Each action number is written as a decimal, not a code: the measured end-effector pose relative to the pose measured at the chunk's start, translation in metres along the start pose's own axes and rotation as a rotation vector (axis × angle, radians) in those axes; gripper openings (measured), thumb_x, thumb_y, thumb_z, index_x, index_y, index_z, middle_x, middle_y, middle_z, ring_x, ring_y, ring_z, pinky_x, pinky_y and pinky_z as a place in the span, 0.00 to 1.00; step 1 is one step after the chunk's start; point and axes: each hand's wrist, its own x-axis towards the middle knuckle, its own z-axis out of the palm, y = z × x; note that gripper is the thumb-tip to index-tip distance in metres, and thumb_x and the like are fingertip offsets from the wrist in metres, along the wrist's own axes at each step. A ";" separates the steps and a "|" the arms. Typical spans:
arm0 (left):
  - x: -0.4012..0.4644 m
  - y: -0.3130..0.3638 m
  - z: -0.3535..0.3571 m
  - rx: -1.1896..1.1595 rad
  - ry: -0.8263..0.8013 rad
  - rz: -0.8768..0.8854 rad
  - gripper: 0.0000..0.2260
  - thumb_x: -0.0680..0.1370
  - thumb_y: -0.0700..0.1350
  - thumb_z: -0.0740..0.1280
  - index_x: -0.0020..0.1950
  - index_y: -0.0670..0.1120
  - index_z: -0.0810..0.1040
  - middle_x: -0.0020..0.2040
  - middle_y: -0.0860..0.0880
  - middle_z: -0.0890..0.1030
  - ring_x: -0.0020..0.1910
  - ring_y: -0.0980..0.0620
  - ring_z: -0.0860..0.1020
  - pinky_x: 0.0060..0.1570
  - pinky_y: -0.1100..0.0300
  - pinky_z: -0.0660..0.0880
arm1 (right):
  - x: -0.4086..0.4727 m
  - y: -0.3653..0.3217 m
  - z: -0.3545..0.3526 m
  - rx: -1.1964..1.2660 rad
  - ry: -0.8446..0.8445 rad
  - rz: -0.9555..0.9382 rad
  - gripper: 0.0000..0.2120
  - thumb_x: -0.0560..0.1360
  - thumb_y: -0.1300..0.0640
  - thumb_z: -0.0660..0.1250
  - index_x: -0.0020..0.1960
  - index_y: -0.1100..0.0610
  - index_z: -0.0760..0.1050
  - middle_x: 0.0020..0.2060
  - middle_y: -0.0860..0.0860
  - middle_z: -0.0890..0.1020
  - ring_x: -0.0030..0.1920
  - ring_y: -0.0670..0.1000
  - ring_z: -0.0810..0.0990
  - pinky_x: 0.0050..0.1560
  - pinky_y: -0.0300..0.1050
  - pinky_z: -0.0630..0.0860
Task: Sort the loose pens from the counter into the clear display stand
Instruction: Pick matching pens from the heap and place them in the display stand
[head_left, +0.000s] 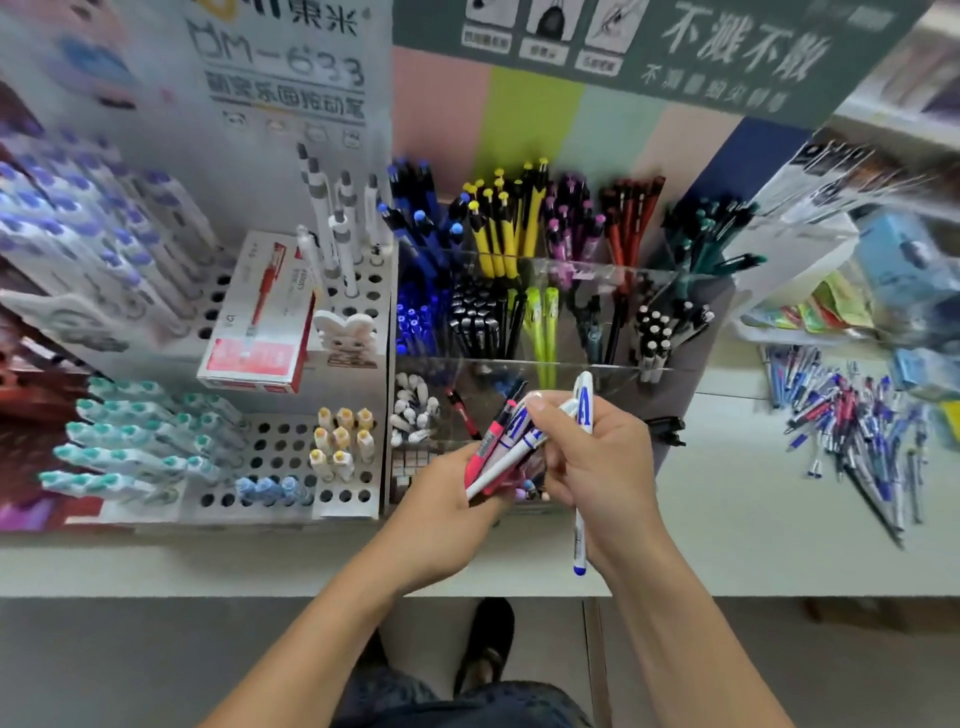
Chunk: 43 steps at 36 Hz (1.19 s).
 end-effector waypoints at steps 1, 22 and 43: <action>0.000 0.003 0.000 -0.075 -0.031 -0.027 0.11 0.80 0.36 0.68 0.47 0.54 0.78 0.27 0.60 0.75 0.26 0.60 0.70 0.29 0.66 0.67 | 0.001 -0.001 0.000 -0.009 -0.008 -0.026 0.06 0.79 0.62 0.70 0.44 0.62 0.82 0.23 0.53 0.67 0.23 0.48 0.62 0.22 0.35 0.61; -0.007 0.025 -0.007 -0.794 -0.112 -0.161 0.06 0.76 0.43 0.69 0.42 0.50 0.85 0.30 0.51 0.67 0.26 0.56 0.67 0.27 0.66 0.63 | 0.024 -0.008 0.022 -0.019 -0.127 -0.071 0.17 0.84 0.54 0.59 0.39 0.60 0.68 0.27 0.56 0.65 0.24 0.50 0.62 0.24 0.41 0.60; -0.021 0.003 -0.003 -0.215 0.335 -0.077 0.08 0.77 0.53 0.72 0.50 0.53 0.76 0.27 0.61 0.75 0.24 0.63 0.71 0.30 0.62 0.66 | 0.025 0.001 0.039 -0.333 -0.237 -0.178 0.09 0.75 0.55 0.76 0.41 0.59 0.81 0.29 0.58 0.81 0.28 0.50 0.76 0.29 0.55 0.77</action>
